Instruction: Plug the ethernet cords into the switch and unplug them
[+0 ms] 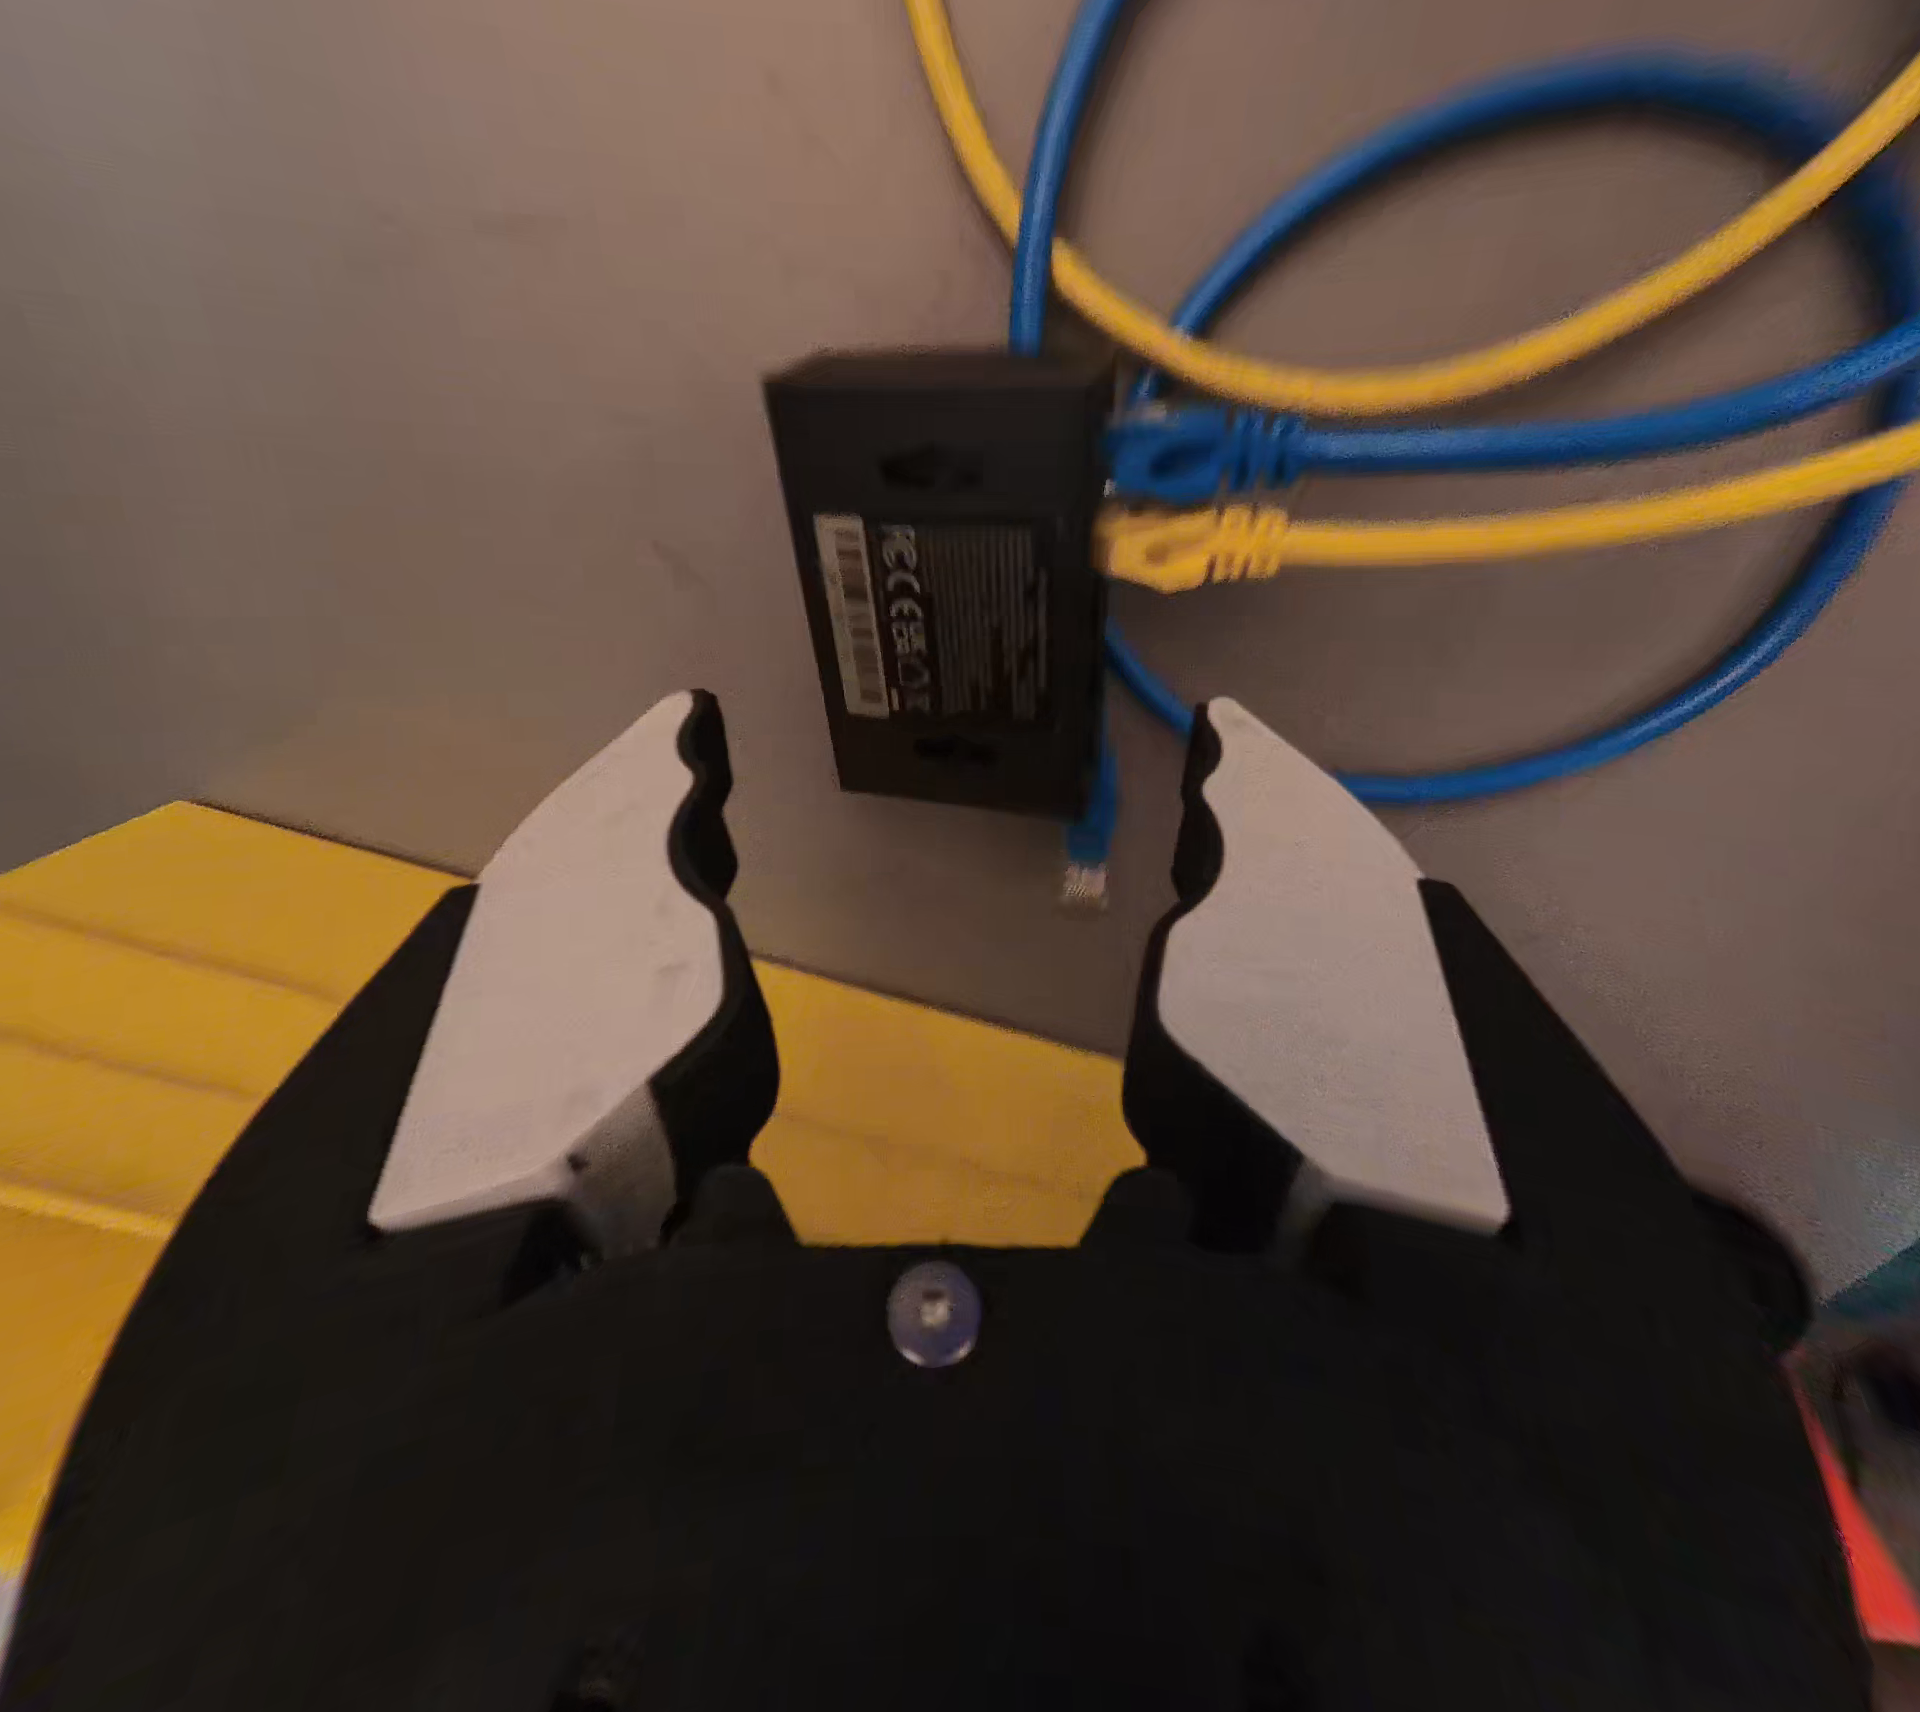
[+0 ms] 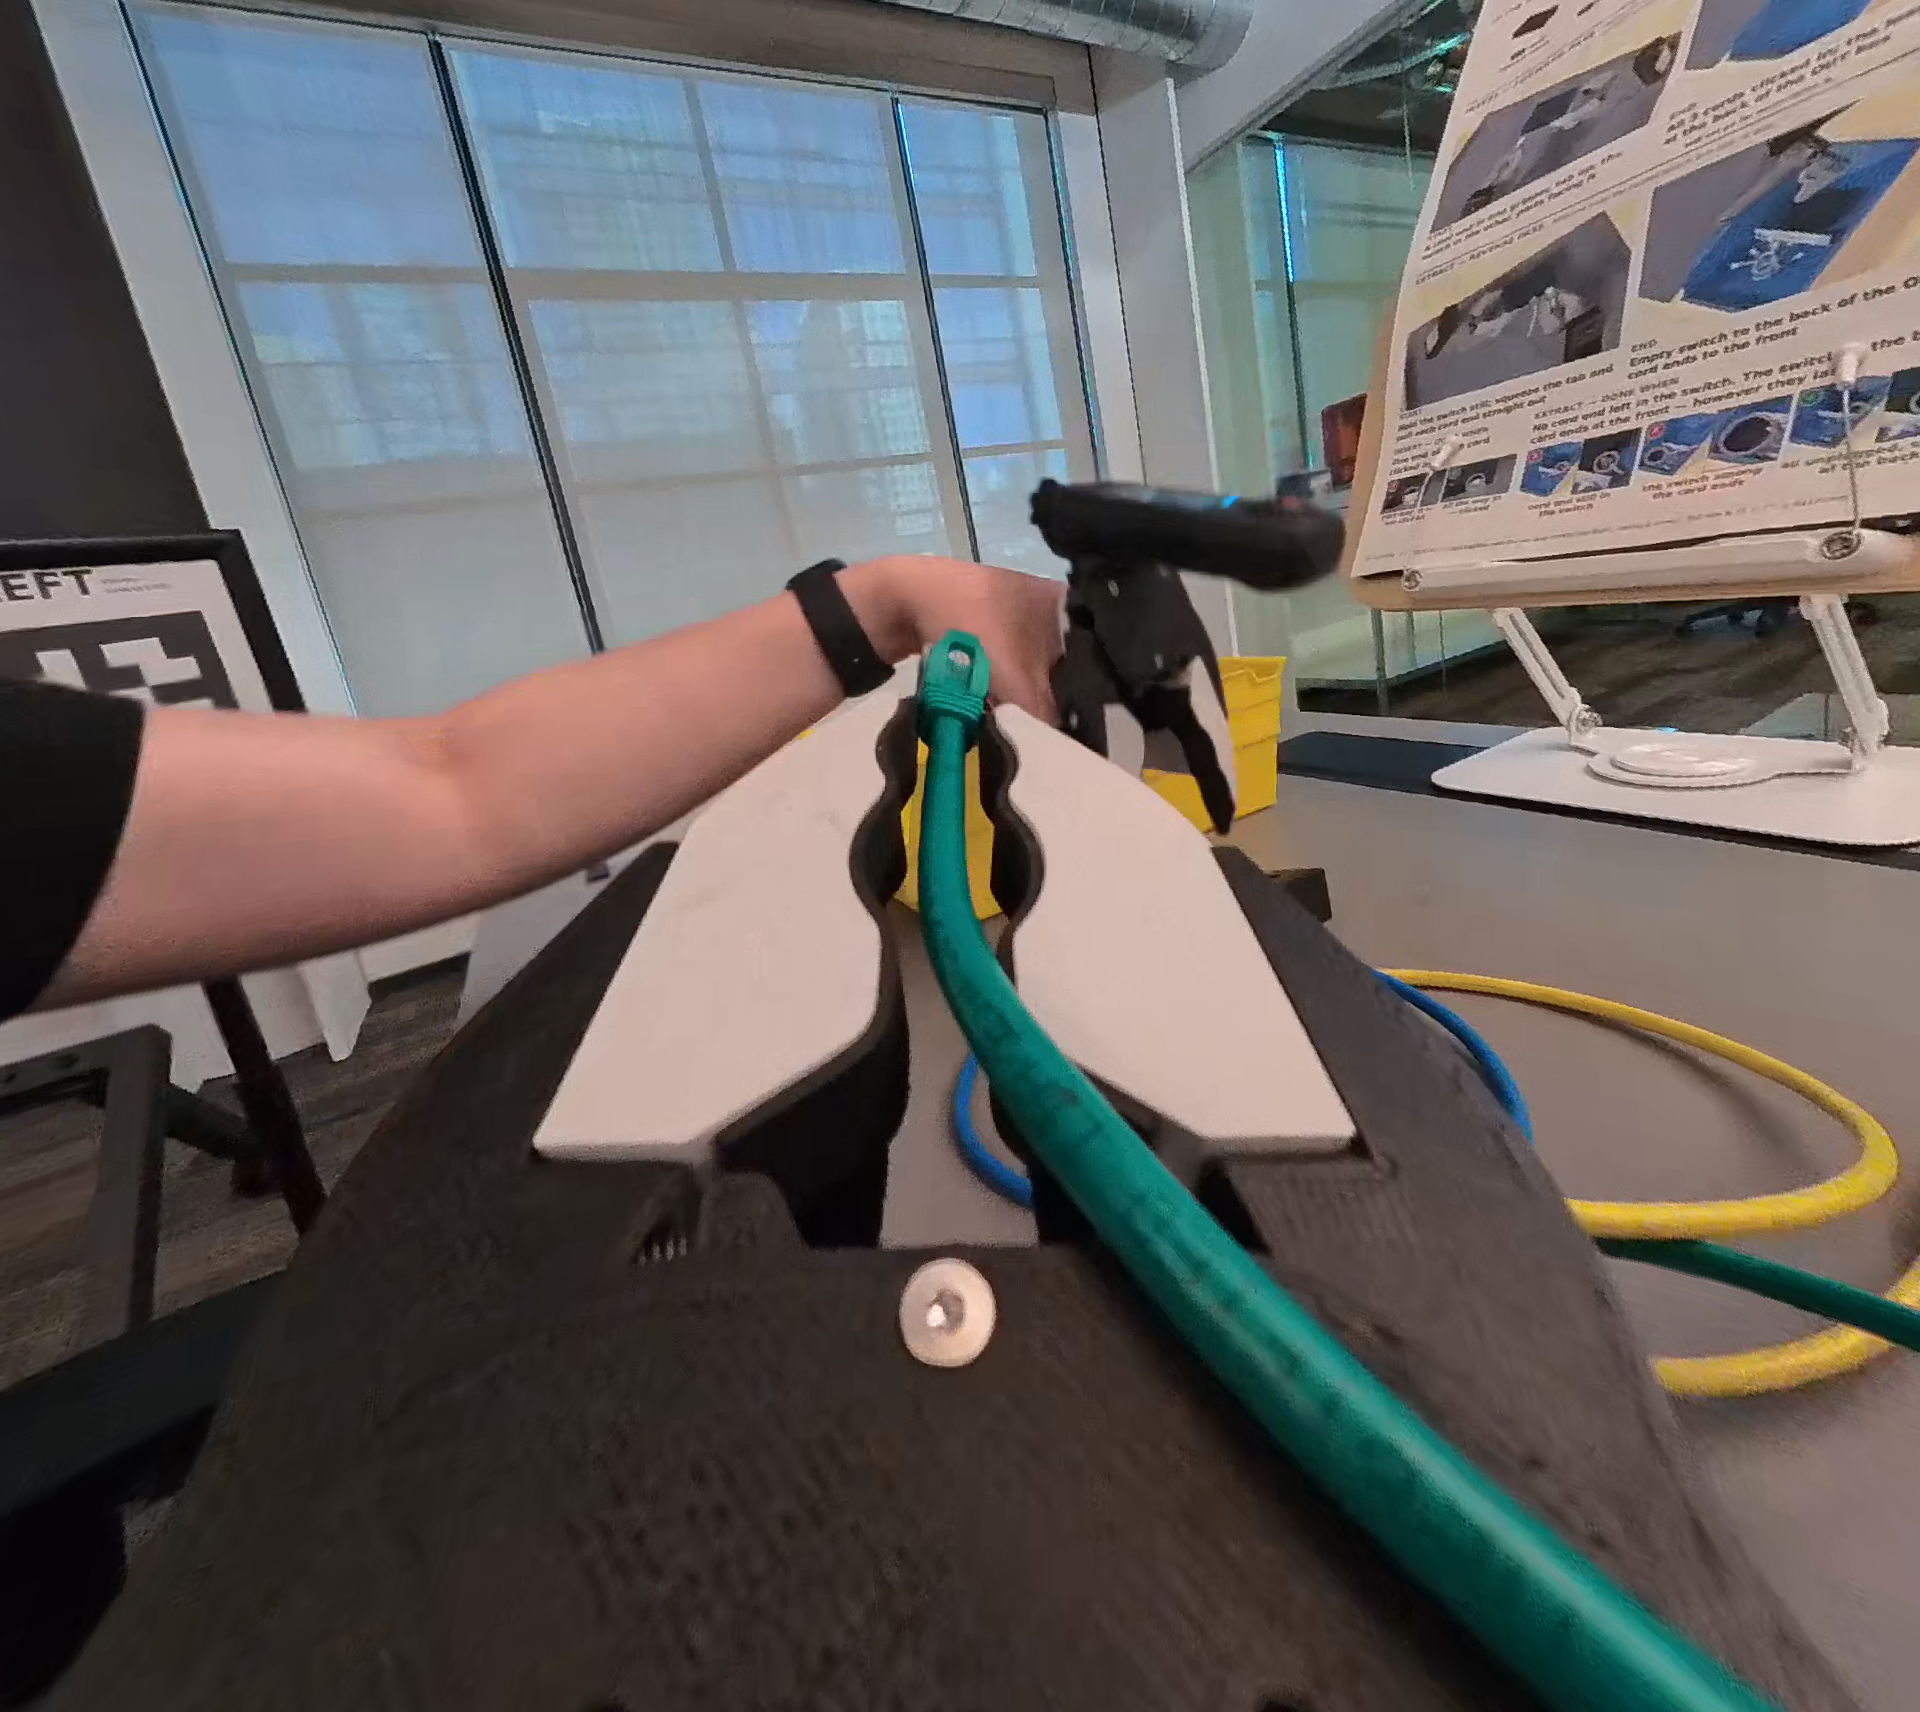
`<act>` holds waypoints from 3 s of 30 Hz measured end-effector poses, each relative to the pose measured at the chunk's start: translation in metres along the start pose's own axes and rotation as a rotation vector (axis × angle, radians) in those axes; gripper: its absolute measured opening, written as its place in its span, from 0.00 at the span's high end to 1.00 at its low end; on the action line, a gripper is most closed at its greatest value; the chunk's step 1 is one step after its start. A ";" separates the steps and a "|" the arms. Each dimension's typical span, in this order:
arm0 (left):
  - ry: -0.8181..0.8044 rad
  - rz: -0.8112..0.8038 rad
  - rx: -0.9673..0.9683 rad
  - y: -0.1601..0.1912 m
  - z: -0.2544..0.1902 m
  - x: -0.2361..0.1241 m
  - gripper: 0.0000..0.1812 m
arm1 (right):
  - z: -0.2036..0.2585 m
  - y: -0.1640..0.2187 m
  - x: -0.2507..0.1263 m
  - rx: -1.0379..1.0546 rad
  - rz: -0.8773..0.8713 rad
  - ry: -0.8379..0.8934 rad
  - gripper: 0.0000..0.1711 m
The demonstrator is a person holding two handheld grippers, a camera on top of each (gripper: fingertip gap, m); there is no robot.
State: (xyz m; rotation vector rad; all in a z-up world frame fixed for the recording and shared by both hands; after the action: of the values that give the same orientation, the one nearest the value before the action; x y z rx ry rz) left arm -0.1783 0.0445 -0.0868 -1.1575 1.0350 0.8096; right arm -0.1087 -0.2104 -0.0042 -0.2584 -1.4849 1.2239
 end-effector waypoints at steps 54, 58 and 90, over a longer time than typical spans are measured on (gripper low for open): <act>-0.137 -0.775 -0.253 -0.070 -0.021 -0.109 0.67 | -0.031 0.019 0.101 -0.859 0.225 0.197 0.93; -0.096 -0.815 -0.263 -0.067 -0.020 -0.117 0.67 | -0.031 0.029 0.118 -1.021 0.222 0.170 0.93; 0.104 -0.950 -0.335 -0.075 -0.022 -0.111 0.67 | -0.044 0.030 0.120 -1.314 0.373 0.112 0.93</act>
State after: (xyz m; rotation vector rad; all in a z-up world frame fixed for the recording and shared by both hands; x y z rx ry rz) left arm -0.1519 0.0064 0.0407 -1.7746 0.3240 0.1531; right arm -0.1265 -0.0866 0.0362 -1.4851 -1.9942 0.2932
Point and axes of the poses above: each gripper's, where its closed fingertips meet, x out along the fingers, y out of its underside, z = x × y across the jaws, the point moved 4 cm from there along -x, back along the fingers, and after that the axes turned 15 degrees about -z, right-handed, at the moved point
